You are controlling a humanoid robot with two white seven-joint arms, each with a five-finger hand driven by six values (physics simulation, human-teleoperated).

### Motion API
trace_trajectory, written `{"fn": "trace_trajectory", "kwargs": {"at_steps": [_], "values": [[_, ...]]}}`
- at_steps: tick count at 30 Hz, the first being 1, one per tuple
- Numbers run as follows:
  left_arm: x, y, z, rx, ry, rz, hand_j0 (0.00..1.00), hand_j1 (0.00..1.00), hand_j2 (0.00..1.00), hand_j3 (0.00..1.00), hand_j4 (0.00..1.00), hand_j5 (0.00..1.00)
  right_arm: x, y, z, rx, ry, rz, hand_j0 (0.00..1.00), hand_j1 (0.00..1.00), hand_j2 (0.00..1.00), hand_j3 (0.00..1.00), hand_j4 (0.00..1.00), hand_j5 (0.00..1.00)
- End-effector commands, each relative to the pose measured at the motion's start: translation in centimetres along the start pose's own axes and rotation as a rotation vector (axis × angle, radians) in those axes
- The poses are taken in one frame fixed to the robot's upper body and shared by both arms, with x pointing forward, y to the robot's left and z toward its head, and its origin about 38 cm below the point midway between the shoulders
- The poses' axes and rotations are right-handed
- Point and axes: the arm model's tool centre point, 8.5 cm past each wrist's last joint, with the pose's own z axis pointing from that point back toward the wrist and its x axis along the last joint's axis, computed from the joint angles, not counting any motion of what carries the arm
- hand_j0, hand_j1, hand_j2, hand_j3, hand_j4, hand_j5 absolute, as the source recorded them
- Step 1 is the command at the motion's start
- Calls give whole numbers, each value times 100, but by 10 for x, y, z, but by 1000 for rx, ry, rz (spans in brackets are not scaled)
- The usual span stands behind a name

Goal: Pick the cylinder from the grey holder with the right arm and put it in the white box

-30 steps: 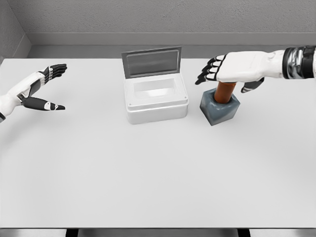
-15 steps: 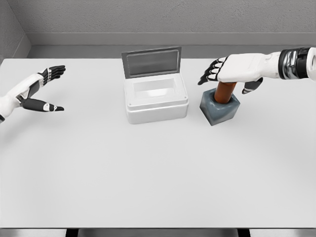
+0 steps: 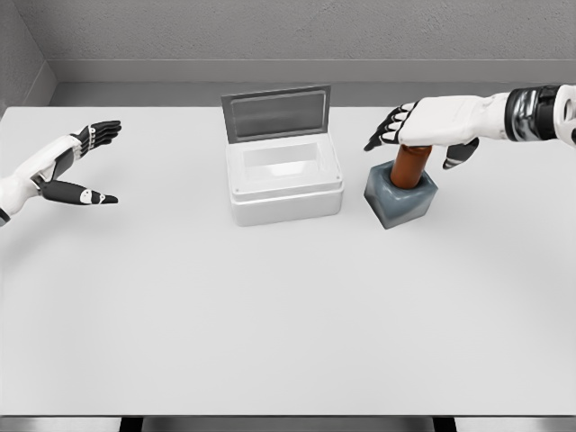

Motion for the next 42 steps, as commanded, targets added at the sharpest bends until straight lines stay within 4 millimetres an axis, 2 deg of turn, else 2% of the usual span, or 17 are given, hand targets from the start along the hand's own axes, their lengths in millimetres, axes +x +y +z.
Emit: {"fn": "trace_trajectory", "kwargs": {"at_steps": [1, 6, 19, 20, 21, 23, 25, 32, 34, 39, 42], "values": [[1, 1, 0, 6, -3, 5, 100, 100, 100, 100, 100, 100, -2, 0, -1, -1, 3, -8, 100, 100, 100, 100, 100, 100], [1, 1, 0, 6, -3, 5, 100, 100, 100, 100, 100, 100, 1, 2, -8, 8, -9, -9, 100, 100, 100, 100, 100, 100], [1, 2, 0, 6, -6, 4, 100, 100, 100, 100, 100, 100, 5, 3, -8, 11, -38, 10, 100, 100, 100, 100, 100, 100], [1, 1, -1, 6, -5, 5, 100, 100, 100, 100, 100, 100, 5, 3, -8, 11, -44, 15, 95, 95, 95, 95, 95, 95], [1, 2, 0, 5, -4, 3, 100, 100, 100, 100, 100, 100, 6, 2, -7, 8, -56, 25, 85, 85, 85, 85, 85, 85], [1, 2, 0, 5, -4, 3, 100, 100, 100, 100, 100, 100, 6, 2, -7, 8, -56, 24, 57, 57, 57, 57, 57, 57], [1, 1, 0, 4, -4, 4, 100, 100, 100, 100, 100, 100, 6, 2, -7, 8, -55, 23, 38, 38, 38, 38, 38, 38], [1, 1, 0, 4, -4, 4, 100, 100, 100, 100, 100, 100, 4, 5, -3, 12, -47, 20, 19, 19, 19, 19, 19, 19], [1, 1, 0, 5, -4, 5, 100, 100, 100, 100, 100, 100, -2, 6, 6, 9, -26, 14, 19, 19, 19, 19, 19, 19], [1, 1, 0, 4, -4, 4, 100, 100, 100, 100, 100, 100, -4, -19, 13, -56, -18, 32, 19, 19, 19, 19, 19, 19], [1, 1, 0, 4, -4, 4, 100, 100, 100, 100, 100, 100, 10, -46, -6, -104, -70, 66, 19, 19, 19, 19, 19, 19]]}}
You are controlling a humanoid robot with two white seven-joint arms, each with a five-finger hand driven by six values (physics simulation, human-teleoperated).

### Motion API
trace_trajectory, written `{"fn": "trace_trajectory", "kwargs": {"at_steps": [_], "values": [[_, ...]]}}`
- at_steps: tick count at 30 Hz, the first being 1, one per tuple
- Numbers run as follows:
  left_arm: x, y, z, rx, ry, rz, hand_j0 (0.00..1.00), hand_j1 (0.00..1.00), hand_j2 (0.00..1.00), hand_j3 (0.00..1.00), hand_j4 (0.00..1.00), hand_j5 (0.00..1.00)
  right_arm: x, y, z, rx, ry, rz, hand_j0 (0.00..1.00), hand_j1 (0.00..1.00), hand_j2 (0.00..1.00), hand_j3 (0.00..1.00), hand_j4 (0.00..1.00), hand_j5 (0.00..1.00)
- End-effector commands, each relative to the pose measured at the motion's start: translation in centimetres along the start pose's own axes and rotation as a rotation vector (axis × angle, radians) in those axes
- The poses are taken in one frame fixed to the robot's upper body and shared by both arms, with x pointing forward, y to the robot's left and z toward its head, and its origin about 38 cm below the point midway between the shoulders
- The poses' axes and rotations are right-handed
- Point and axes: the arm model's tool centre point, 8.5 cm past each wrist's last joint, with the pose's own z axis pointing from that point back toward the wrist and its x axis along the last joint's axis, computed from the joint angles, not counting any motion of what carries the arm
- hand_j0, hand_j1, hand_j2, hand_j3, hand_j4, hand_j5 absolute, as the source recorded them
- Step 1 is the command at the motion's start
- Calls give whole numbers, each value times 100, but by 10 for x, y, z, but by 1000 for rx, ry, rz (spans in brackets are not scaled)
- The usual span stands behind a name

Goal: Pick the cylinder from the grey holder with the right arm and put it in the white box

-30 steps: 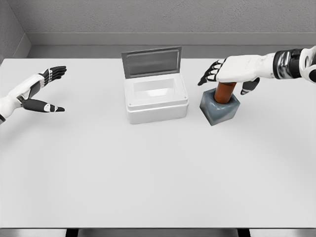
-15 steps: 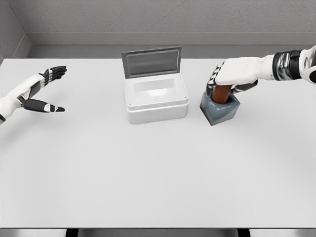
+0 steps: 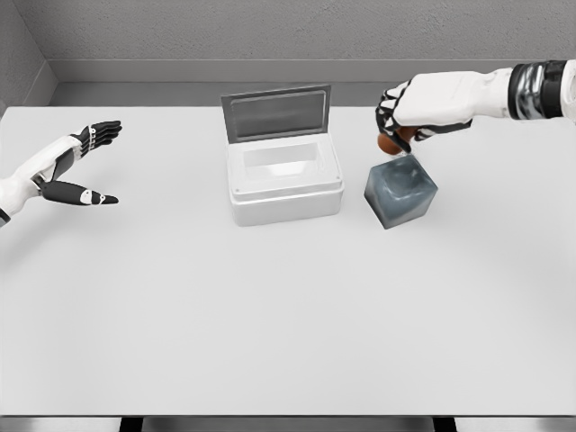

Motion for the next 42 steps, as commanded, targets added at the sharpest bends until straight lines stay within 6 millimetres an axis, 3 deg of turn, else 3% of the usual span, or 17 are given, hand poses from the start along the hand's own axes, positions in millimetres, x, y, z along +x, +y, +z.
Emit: {"fn": "trace_trajectory", "kwargs": {"at_steps": [1, 6, 9, 42], "values": [[0, 1, 0, 6, -3, 6, 100, 100, 100, 100, 100, 100, 11, -14, -19, -37, -45, 6, 19, 19, 19, 19, 19, 19], [0, 1, 0, 6, -3, 6, 100, 100, 100, 100, 100, 100, 30, -36, -48, -73, -114, 34, 19, 19, 19, 19, 19, 19], [1, 1, 0, 6, -5, 6, 100, 100, 100, 100, 100, 100, 27, -35, -61, -65, -112, 10, 19, 19, 19, 19, 19, 19], [1, -1, 0, 1, -6, 7, 100, 100, 100, 100, 100, 100, 16, -24, -88, -19, -98, -49, 19, 19, 19, 19, 19, 19]]}}
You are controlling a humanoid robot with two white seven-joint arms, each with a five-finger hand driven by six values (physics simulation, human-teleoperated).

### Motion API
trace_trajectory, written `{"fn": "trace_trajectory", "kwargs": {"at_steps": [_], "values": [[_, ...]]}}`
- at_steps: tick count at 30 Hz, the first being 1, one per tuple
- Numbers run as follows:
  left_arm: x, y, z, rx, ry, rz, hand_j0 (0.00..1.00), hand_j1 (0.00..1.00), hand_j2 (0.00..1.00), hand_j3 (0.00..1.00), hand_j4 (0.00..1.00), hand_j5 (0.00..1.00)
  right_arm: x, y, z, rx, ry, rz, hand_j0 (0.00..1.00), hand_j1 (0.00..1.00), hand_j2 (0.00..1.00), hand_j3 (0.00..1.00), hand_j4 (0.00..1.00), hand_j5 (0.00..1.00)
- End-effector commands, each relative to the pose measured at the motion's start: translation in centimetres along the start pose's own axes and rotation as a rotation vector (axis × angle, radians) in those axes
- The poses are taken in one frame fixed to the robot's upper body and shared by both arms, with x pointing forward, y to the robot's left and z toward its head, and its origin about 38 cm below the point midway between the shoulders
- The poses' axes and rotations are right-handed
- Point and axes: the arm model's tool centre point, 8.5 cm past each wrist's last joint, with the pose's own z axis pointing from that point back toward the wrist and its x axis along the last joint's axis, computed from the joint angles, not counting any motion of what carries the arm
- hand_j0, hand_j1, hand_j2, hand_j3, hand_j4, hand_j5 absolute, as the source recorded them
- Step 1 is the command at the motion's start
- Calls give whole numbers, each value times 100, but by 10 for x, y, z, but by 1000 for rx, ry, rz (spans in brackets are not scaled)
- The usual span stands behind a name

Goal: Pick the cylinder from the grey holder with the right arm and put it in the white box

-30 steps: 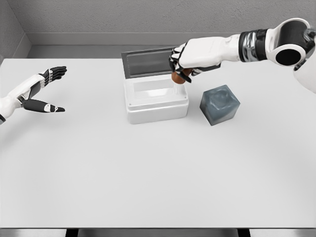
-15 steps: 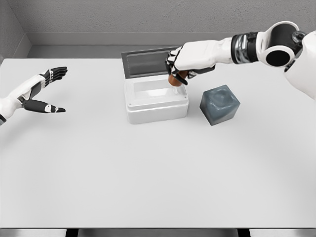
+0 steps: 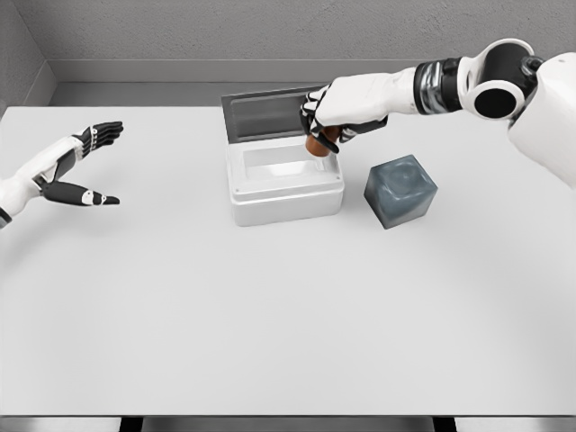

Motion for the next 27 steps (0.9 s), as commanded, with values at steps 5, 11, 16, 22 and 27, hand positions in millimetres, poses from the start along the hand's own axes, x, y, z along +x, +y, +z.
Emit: {"fn": "trace_trajectory", "kwargs": {"at_steps": [5, 11, 16, 22, 27], "values": [[1, 1, 0, 6, -4, 6, 100, 100, 100, 100, 100, 100, -2, 5, -4, 10, 4, -16, 19, 19, 19, 19, 19, 19], [1, 1, 0, 6, -4, 6, 100, 100, 100, 100, 100, 100, -3, 2, -2, 8, 8, -11, 19, 19, 19, 19, 19, 19], [1, 1, 0, 6, -4, 6, 100, 100, 100, 100, 100, 100, -3, 1, -2, 8, 9, -10, 19, 19, 19, 19, 19, 19], [1, 1, 0, 6, -4, 6, 100, 100, 100, 100, 100, 100, -3, 5, -6, 20, 5, -15, 19, 19, 19, 19, 19, 19], [1, 1, 0, 6, -4, 6, 100, 100, 100, 100, 100, 100, -5, 6, -10, 31, 13, -13, 19, 19, 19, 19, 19, 19]]}}
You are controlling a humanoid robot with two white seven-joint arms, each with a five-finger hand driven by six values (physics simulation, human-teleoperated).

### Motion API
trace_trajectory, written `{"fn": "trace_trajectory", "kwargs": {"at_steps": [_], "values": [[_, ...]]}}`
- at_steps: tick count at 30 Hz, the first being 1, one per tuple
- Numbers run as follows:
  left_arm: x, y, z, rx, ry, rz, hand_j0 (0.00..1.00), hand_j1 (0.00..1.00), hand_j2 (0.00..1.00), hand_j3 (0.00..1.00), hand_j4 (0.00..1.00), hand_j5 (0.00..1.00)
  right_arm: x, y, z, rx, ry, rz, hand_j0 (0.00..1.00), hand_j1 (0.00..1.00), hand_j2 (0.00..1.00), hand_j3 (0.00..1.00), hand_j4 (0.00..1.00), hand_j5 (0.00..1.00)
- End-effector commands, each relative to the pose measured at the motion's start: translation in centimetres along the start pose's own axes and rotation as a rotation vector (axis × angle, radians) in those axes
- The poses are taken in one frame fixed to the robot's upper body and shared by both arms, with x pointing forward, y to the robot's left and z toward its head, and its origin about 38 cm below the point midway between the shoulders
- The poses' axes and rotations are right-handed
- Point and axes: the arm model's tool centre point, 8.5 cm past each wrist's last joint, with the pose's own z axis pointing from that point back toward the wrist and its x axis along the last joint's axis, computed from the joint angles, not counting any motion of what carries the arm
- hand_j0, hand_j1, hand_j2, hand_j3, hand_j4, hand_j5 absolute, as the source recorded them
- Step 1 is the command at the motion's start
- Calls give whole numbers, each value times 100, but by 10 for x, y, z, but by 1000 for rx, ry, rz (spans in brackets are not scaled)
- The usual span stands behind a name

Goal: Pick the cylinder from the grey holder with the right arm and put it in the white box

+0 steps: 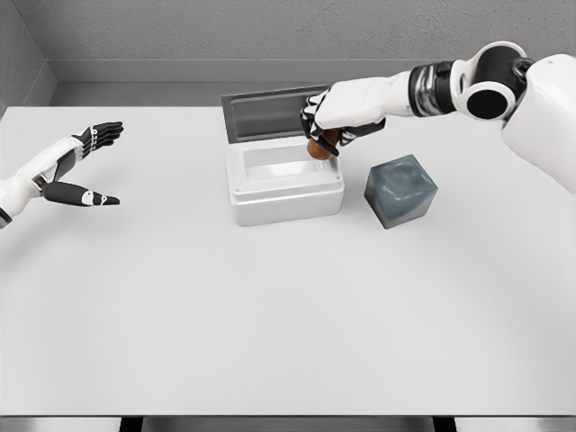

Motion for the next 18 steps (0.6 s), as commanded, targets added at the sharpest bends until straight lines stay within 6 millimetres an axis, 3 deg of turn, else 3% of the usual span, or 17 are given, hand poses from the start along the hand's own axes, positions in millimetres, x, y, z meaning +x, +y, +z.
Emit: {"fn": "trace_trajectory", "kwargs": {"at_steps": [1, 18], "values": [[0, 1, 0, 6, -3, 5, 100, 100, 100, 100, 100, 100, -1, 0, -2, 1, 6, -3, 19, 19, 19, 19, 19, 19], [0, 1, 0, 6, -3, 5, 100, 100, 100, 100, 100, 100, -1, -4, -1, -1, 9, 7, 19, 19, 19, 19, 19, 19]]}}
